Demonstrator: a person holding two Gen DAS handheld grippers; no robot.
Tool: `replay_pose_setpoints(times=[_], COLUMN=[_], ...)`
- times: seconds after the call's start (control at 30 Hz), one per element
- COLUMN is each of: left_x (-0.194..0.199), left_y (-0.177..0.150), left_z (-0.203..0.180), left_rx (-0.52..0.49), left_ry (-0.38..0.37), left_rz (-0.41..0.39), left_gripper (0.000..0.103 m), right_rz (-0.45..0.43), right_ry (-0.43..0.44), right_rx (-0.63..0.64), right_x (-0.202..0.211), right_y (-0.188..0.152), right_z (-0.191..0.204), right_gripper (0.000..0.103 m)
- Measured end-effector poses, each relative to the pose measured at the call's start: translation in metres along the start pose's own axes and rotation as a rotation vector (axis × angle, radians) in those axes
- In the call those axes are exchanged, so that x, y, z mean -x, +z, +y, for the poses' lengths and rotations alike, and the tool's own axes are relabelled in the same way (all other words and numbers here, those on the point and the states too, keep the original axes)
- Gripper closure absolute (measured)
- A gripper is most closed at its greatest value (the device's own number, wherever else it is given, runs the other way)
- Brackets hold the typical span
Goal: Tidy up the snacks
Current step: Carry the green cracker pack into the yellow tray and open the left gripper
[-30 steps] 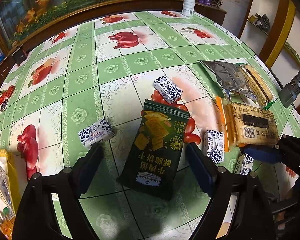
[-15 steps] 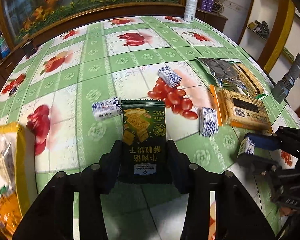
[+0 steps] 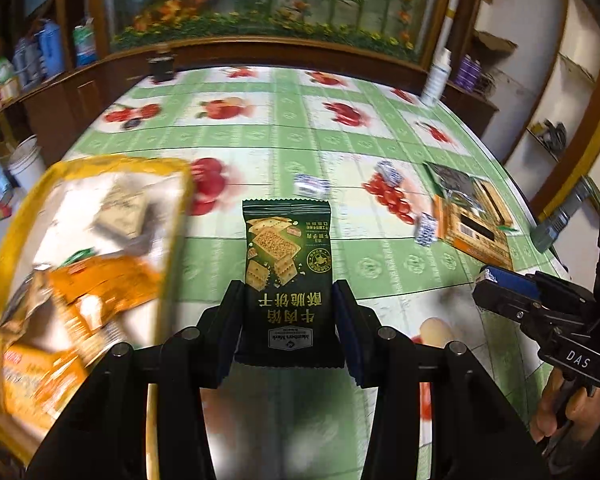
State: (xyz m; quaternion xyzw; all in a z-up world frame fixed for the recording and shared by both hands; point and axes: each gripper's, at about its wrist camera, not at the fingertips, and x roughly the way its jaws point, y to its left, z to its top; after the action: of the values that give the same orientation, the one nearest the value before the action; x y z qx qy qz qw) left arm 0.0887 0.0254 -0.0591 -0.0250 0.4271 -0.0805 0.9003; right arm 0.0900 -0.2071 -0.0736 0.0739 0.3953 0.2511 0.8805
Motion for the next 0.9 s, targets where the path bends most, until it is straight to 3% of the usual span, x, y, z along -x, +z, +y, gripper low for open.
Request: replay_pose_setpoints(times=[0.23, 0.4, 0.9], left_x=[0.041, 0.059, 0.071], left_y=[-0.013, -0.021, -0.043], left_z=[0.051, 0.078, 0.135], left_rx=[0.121, 0.175, 0.288], left_ry=[0.154, 0.22, 0.299], left_rz=[-0.059, -0.09, -0.099], left_gripper=[0.061, 0.061, 0.06], right_rz=[0.003, 0.014, 0.042], right_ry=[0.108, 0.174, 0.314], right_rx=[0.04, 0.086, 0.195], right_x=[-0.013, -0.026, -0.069], right_y=[0.008, 0.015, 0.037], right_z=[0.045, 0.083, 0.182], right_gripper=[0.07, 0.07, 0.07])
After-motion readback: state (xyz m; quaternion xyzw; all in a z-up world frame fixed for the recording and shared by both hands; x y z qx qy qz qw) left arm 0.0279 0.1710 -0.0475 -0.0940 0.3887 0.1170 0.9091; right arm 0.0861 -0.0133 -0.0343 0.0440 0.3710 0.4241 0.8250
